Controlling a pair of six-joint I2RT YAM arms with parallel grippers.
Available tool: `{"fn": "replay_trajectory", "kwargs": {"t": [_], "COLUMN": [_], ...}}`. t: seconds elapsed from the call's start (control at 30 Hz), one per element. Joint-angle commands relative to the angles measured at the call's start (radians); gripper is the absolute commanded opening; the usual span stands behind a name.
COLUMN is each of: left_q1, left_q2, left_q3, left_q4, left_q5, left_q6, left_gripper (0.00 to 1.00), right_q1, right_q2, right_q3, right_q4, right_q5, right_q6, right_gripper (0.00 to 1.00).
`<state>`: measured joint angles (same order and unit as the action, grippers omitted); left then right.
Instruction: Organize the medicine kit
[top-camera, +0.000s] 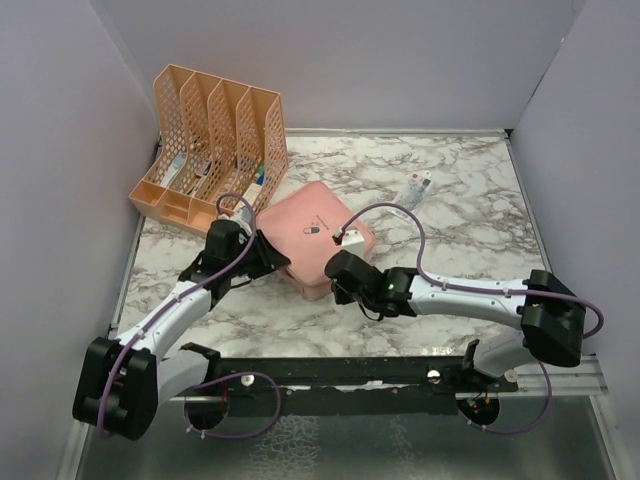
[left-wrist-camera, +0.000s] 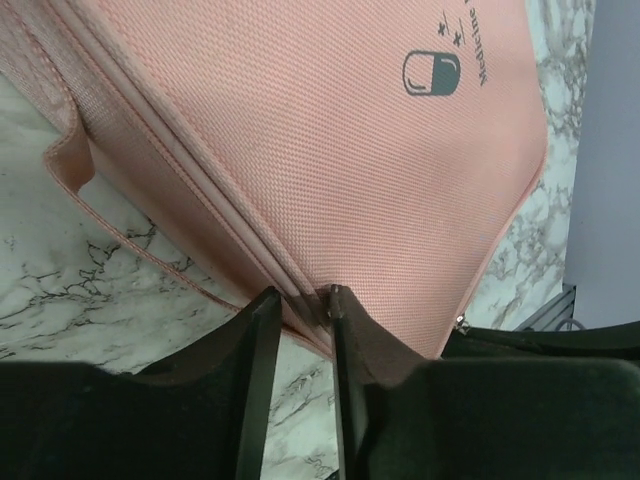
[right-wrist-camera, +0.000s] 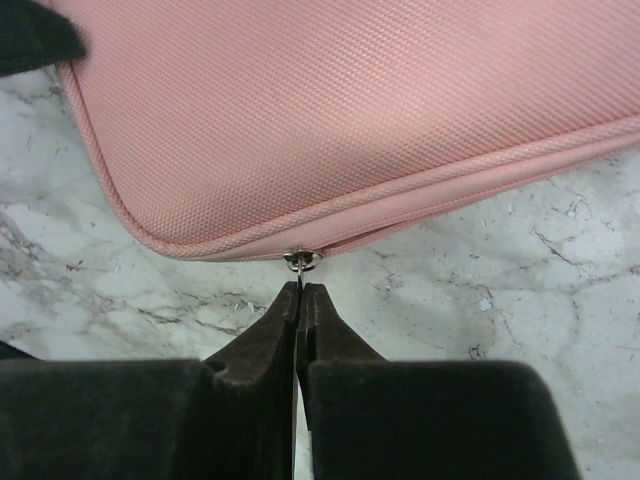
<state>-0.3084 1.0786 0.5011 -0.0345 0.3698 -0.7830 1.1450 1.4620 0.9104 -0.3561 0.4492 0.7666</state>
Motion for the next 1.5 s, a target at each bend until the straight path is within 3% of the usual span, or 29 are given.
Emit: {"fn": "replay_trajectory", "kwargs": {"t": [0.0, 0.1, 0.37, 0.53, 0.63, 0.77, 0.9, 1.13, 1.47], "left_q1": [0.014, 0.014, 0.014, 0.014, 0.015, 0.014, 0.015, 0.015, 0.014], "left_q2": [-0.047, -0.08, -0.126, -0.127, -0.124, -0.116, -0.119, -0.125, -0.147], "left_q3": [-0.009, -0.061, -0.131, -0.124, -0.111, -0.094, -0.082, -0.062, -0.052], "left_q4": [0.052, 0.073, 0.083, 0.042, 0.025, -0.006, -0.028, -0.071, -0.104], "left_q5": [-0.04, -0.03, -0.023, -0.069, -0.087, -0.101, -0.109, -0.113, -0.105], "left_q6": [-0.017, -0.065, -0.125, -0.103, -0.083, -0.053, -0.023, 0.023, 0.091], "left_gripper": [0.35, 0.4, 0.37, 0.11, 0.0, 0.0, 0.0, 0.0, 0.0], "right_q1": [-0.004, -0.004, -0.004, -0.004, -0.004, -0.01, -0.024, -0.119, -0.292], "right_q2": [-0.039, -0.027, 0.015, 0.013, 0.005, -0.031, -0.084, -0.13, -0.153], "right_q3": [-0.019, -0.017, 0.019, 0.027, 0.016, -0.009, -0.053, -0.099, -0.128], "right_q4": [0.124, 0.178, 0.245, 0.163, 0.078, -0.024, -0.067, -0.097, -0.041], "right_q5": [-0.164, -0.22, -0.302, -0.168, -0.057, 0.091, 0.146, 0.141, 0.09], "right_q6": [-0.136, -0.152, -0.198, -0.165, -0.139, -0.099, -0.075, -0.068, -0.195], "right_gripper": [0.01, 0.01, 0.01, 0.01, 0.01, 0.01, 0.01, 0.01, 0.01]}}
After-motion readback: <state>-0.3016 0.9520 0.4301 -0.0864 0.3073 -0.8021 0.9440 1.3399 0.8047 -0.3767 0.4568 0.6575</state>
